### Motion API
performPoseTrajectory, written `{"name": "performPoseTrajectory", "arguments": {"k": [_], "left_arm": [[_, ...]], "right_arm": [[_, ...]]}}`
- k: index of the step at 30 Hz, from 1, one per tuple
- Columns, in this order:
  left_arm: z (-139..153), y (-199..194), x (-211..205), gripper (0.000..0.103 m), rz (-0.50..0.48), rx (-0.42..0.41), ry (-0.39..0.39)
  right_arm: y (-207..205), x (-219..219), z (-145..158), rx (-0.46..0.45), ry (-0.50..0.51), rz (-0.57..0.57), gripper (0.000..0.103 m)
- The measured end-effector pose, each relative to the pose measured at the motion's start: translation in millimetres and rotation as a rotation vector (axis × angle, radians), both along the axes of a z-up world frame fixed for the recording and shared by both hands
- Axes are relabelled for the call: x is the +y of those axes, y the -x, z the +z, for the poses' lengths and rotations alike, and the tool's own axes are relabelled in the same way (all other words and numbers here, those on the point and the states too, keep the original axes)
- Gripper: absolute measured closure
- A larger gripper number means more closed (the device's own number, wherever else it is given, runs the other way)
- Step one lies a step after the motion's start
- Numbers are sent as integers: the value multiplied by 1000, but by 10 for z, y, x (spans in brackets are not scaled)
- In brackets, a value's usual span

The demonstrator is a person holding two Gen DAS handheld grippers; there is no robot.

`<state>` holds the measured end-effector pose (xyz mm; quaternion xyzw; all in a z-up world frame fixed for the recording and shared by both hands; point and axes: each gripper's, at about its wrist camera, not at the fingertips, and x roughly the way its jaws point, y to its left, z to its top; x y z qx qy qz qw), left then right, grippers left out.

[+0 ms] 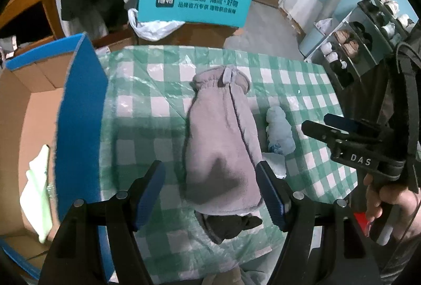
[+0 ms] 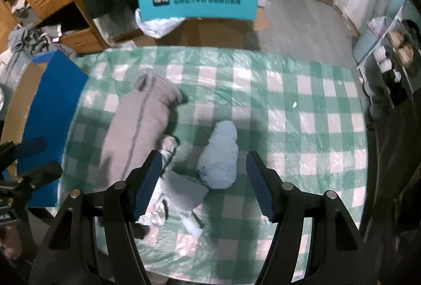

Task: Organize soft objects
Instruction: 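Move both tools back over the grey fleece sleeve and light blue cloth, then grasp the light blue cloth with the right gripper while the left grasps the grey fleece sleeve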

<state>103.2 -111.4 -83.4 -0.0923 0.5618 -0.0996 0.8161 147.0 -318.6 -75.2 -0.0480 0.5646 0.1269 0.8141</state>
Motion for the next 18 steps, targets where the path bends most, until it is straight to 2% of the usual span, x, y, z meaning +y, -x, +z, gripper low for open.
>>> {"name": "performPoseTrajectory", "arguments": {"k": [10, 18], "left_arm": [[-353, -169, -98, 30, -5, 84, 12], [-420, -233, -95, 30, 9, 102, 29]], "right_arm": [[-144, -80, -406, 67, 10, -30, 37], [-229, -130, -675, 121, -24, -52, 37]]}}
